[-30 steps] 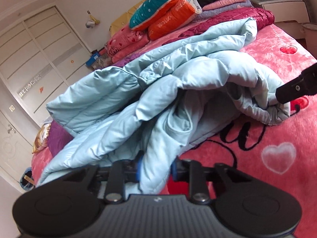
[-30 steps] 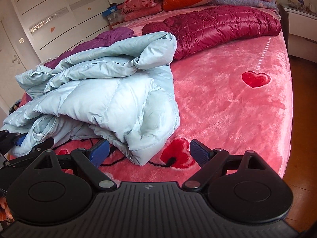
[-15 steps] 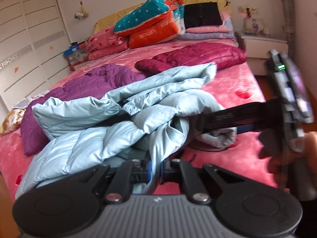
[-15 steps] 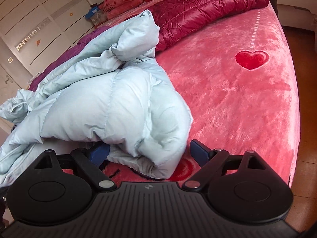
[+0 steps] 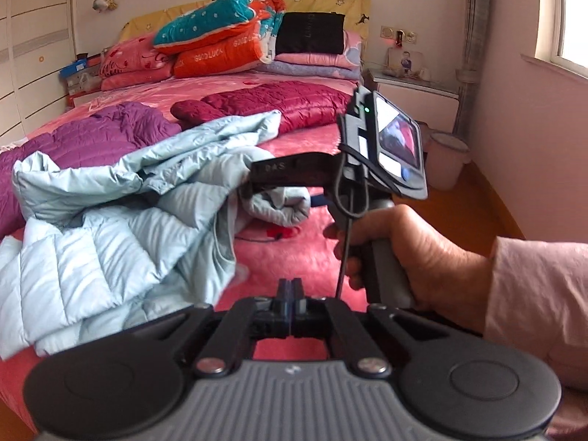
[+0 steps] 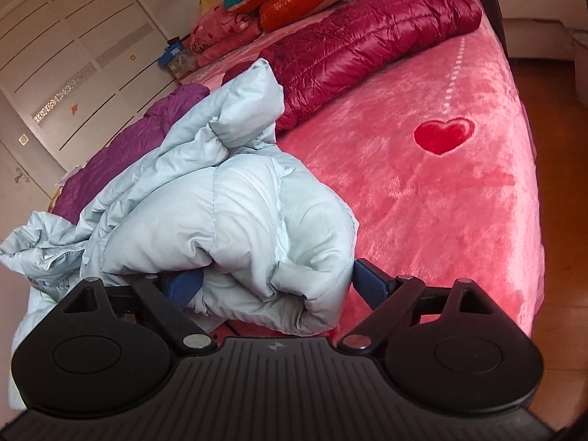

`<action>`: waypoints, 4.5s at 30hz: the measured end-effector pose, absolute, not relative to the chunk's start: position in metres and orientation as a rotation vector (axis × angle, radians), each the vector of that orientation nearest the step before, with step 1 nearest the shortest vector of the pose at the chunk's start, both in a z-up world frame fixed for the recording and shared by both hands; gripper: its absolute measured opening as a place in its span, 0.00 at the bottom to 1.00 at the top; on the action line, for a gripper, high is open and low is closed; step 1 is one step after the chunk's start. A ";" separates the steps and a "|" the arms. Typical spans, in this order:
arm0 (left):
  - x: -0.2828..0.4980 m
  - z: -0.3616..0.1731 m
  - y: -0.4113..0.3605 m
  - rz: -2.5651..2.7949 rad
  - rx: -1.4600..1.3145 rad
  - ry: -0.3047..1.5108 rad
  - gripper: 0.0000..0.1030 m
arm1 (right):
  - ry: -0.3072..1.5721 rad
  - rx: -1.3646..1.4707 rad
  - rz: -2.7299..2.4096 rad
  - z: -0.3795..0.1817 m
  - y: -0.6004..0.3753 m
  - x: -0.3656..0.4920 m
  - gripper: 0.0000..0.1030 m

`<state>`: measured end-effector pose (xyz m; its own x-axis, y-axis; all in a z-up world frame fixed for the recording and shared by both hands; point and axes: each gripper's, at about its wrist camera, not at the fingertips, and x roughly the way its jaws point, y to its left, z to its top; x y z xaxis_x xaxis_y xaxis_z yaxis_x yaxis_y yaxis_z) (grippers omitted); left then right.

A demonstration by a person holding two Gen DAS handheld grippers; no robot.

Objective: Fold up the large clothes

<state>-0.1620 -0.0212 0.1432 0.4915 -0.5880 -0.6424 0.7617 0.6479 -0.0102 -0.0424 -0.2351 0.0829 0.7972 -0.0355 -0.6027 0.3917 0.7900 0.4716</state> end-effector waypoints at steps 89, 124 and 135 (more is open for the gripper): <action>-0.011 0.088 0.070 -0.263 -0.260 0.730 0.03 | 0.367 0.309 -0.855 0.103 -0.257 -0.077 0.11; -0.083 0.306 0.123 -0.512 -0.297 0.223 0.01 | 0.535 0.056 -0.330 0.130 -0.155 -0.082 0.85; -0.059 0.270 0.009 -0.880 -0.054 0.383 0.01 | 0.309 0.143 -0.035 0.176 -0.135 -0.137 0.98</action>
